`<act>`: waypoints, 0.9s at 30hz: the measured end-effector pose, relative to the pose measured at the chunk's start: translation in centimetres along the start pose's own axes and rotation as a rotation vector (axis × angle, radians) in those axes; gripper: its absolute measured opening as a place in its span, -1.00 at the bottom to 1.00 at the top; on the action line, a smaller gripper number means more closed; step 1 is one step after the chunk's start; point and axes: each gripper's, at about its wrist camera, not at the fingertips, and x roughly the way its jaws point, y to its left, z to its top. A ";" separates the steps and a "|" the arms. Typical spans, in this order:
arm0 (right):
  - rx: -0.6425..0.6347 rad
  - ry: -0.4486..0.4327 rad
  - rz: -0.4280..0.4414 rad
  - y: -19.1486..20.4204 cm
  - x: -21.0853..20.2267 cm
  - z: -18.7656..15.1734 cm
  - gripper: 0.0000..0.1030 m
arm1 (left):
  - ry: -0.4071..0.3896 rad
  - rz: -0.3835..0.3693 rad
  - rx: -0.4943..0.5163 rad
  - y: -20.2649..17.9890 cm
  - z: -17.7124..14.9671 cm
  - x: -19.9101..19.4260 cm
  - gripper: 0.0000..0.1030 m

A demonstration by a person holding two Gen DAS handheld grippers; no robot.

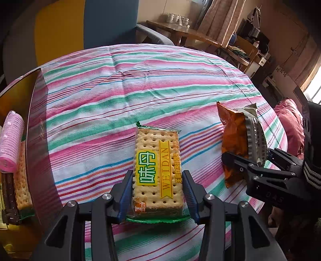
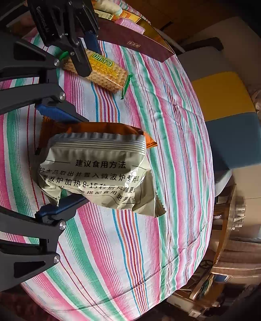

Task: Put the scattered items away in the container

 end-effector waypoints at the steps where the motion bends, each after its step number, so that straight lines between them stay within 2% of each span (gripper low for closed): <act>1: 0.001 -0.001 -0.002 0.1 0.0 0.0 0.29 | 0.001 -0.006 0.001 -0.1 -0.1 -0.1 -0.07; 3: -0.001 -0.001 -0.004 0.2 -0.1 -0.1 0.30 | 0.002 -0.009 0.000 -0.1 -0.2 -0.2 -0.05; 6: -0.003 -0.002 -0.006 0.3 -0.1 -0.1 0.30 | 0.007 0.014 0.012 -0.4 0.2 0.0 0.14; 9: -0.001 0.001 0.002 0.3 0.1 0.0 0.35 | 0.028 0.045 0.057 -0.9 0.6 0.6 0.16; 11: 0.000 0.003 0.009 0.3 0.1 0.0 0.37 | 0.026 0.054 0.076 -1.1 0.7 0.8 0.15; 12: -0.006 0.001 0.007 0.4 0.2 0.0 0.39 | 0.021 0.054 0.078 -1.2 0.6 0.8 0.10; 13: -0.012 0.000 0.006 0.5 0.2 -0.1 0.40 | 0.014 0.053 0.075 -1.1 0.5 0.7 -0.04; 14: -0.019 -0.001 0.004 0.6 0.3 -0.1 0.44 | 0.007 0.052 0.070 -1.1 0.4 0.7 -0.07; 19: -0.062 -0.017 -0.024 1.2 0.5 -0.4 0.47 | -0.007 0.038 0.067 -1.2 -0.4 0.3 -0.07; 27: -0.012 -0.023 -0.024 1.3 -0.4 -0.5 0.25 | -0.012 -0.016 0.036 -1.1 -1.4 -0.8 -0.07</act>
